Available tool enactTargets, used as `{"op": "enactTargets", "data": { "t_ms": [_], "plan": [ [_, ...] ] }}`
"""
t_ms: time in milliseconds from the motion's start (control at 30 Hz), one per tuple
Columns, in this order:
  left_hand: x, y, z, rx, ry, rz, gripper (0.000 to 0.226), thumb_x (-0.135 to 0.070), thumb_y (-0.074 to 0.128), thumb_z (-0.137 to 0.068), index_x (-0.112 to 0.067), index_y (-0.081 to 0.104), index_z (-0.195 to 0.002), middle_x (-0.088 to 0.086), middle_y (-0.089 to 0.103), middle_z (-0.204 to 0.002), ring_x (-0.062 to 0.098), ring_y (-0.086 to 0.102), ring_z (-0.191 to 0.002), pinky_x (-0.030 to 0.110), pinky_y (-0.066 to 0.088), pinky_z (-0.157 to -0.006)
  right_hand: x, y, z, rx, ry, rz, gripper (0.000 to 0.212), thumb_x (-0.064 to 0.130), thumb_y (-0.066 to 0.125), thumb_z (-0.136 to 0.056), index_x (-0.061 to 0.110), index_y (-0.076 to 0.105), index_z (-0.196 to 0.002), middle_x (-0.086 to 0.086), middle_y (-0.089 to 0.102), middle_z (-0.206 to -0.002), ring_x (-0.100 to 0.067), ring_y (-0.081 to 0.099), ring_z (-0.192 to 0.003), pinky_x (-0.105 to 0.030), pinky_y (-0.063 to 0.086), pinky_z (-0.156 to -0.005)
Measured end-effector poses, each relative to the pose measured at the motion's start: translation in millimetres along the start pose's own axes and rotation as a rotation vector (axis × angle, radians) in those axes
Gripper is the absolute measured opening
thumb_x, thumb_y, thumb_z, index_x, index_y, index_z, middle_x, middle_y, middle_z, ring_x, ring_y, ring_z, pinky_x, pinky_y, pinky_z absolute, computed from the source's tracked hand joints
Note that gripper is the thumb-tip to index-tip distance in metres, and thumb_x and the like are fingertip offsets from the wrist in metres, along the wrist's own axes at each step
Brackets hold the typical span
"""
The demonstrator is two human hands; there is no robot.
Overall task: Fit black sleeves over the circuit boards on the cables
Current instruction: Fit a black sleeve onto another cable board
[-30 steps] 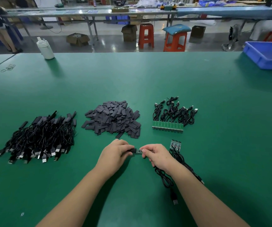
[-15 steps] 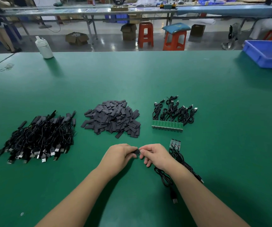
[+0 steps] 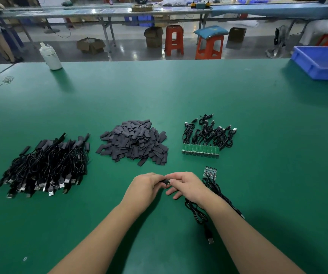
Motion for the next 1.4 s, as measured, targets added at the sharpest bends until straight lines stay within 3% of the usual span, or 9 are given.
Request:
{"op": "enactTargets", "data": {
  "t_ms": [400,767,867,933,1033,1100,1233,1333,1400],
  "plan": [
    [-8.5,12.4,-7.6,0.159,-0.022,-0.078,0.027,-0.022,0.055,-0.098,-0.025,0.067,-0.121,0.0,0.066,-0.102,0.021,0.064,-0.095,0.035,0.05,-0.084,-1.8,1.6,-0.8,0.011,0.0,0.029,0.035,0.0,0.037,-0.104,0.005,0.057,-0.132,-0.007,0.068,-0.093,-0.006,0.07,-0.073,-0.02,0.055,-0.063],
    [-16.5,24.2,-12.5,0.312,0.064,-0.523,0.031,-0.011,0.048,-0.092,-0.013,0.047,-0.123,0.006,0.051,-0.115,0.025,0.053,-0.105,0.032,0.041,-0.079,5.1,2.4,4.1,0.009,-0.02,0.051,0.036,0.0,0.037,-0.104,0.012,0.062,-0.128,0.002,0.07,-0.088,-0.007,0.071,-0.078,-0.022,0.057,-0.066],
    [-16.5,22.1,-10.8,0.212,0.128,-0.376,0.049,-0.004,0.05,-0.088,-0.01,0.045,-0.136,0.009,0.039,-0.145,0.026,0.046,-0.122,0.031,0.039,-0.099,7.8,3.2,6.2,-0.003,-0.04,0.028,0.038,0.002,0.041,-0.104,0.012,0.055,-0.137,0.002,0.071,-0.089,-0.011,0.071,-0.08,-0.024,0.058,-0.069],
    [-15.3,14.4,-7.0,0.047,-0.016,-0.099,0.06,-0.001,0.049,-0.089,-0.015,0.037,-0.146,0.003,0.03,-0.154,0.018,0.045,-0.126,0.027,0.039,-0.102,8.0,2.8,6.0,-0.046,-0.035,-0.053,0.04,0.001,0.044,-0.103,0.007,0.048,-0.142,-0.003,0.07,-0.092,-0.012,0.069,-0.077,-0.024,0.057,-0.068],
    [-9.9,11.6,2.7,-0.166,-0.345,0.335,0.048,-0.009,0.05,-0.096,-0.02,0.044,-0.142,-0.007,0.052,-0.132,0.006,0.056,-0.111,0.017,0.038,-0.093,14.3,-2.7,5.0,-0.171,-0.035,-0.293,0.032,0.001,0.046,-0.102,0.0,0.057,-0.132,-0.009,0.071,-0.098,-0.011,0.069,-0.074,-0.023,0.057,-0.065],
    [-12.7,22.4,4.9,-0.061,-0.454,0.475,0.031,-0.021,0.056,-0.097,-0.022,0.058,-0.128,-0.012,0.065,-0.113,0.006,0.062,-0.104,0.02,0.044,-0.092,21.0,-7.9,3.8,-0.251,-0.037,-0.631,0.026,0.002,0.047,-0.102,-0.001,0.06,-0.125,-0.012,0.072,-0.102,-0.015,0.072,-0.079,-0.024,0.058,-0.068],
    [-28.5,31.7,9.0,0.145,-0.433,0.78,0.011,-0.016,0.063,-0.094,-0.018,0.068,-0.104,0.005,0.075,-0.083,0.015,0.069,-0.073,0.047,0.057,-0.083,39.1,-4.7,-0.7,-0.28,-0.086,-1.089,0.02,0.001,0.046,-0.102,-0.003,0.059,-0.117,-0.015,0.074,-0.099,-0.024,0.074,-0.091,-0.029,0.06,-0.07],
    [-25.5,23.2,7.5,0.097,-0.465,0.81,0.012,-0.011,0.065,-0.092,-0.015,0.069,-0.103,0.003,0.073,-0.075,0.016,0.068,-0.065,0.05,0.059,-0.078,48.3,-7.2,-3.1,-0.284,-0.133,-0.942,0.022,0.005,0.049,-0.102,-0.001,0.057,-0.122,-0.013,0.074,-0.107,-0.024,0.073,-0.101,-0.031,0.06,-0.081],
    [-9.6,5.7,2.8,0.02,-0.511,0.698,0.023,-0.016,0.07,-0.09,-0.017,0.071,-0.113,0.002,0.074,-0.088,0.014,0.068,-0.076,0.038,0.057,-0.088,49.1,-21.0,-0.9,-0.37,-0.125,-0.409,0.026,0.014,0.054,-0.102,0.007,0.06,-0.125,-0.002,0.073,-0.11,-0.012,0.071,-0.098,-0.029,0.058,-0.088]
  ]
}}
Point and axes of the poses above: each hand's wrist, its own z-axis away from the middle knuckle, its own y-axis out of the palm, x = y × z, the point moved 5 cm from there along -z, towards the middle knuckle
